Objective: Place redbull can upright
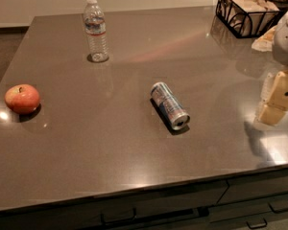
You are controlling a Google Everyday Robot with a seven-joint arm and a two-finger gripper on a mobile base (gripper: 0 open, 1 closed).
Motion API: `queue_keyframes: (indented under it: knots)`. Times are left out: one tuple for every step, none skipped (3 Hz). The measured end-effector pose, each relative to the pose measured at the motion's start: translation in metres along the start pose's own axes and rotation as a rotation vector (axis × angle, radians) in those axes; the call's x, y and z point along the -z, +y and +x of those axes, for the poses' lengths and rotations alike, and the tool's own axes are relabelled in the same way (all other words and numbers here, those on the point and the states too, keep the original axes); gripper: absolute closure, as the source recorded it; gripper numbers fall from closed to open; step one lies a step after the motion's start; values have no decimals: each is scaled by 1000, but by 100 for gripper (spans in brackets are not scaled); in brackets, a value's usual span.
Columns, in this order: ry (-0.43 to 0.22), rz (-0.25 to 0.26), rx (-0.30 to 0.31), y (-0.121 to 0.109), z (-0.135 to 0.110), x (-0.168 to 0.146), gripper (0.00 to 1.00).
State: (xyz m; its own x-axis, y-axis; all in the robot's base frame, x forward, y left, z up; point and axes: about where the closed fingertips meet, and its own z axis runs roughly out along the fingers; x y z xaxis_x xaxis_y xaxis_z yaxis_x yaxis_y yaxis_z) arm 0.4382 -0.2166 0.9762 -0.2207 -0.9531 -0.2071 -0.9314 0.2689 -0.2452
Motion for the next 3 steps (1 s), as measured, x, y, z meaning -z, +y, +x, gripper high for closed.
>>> queue_keyframes:
  knots:
    - [-47,-26,91,-3,-16,-4,0]
    - [-139,-78,307,-15,-49,-26,0]
    - [-190,-89,499,-21,-68,-41,0]
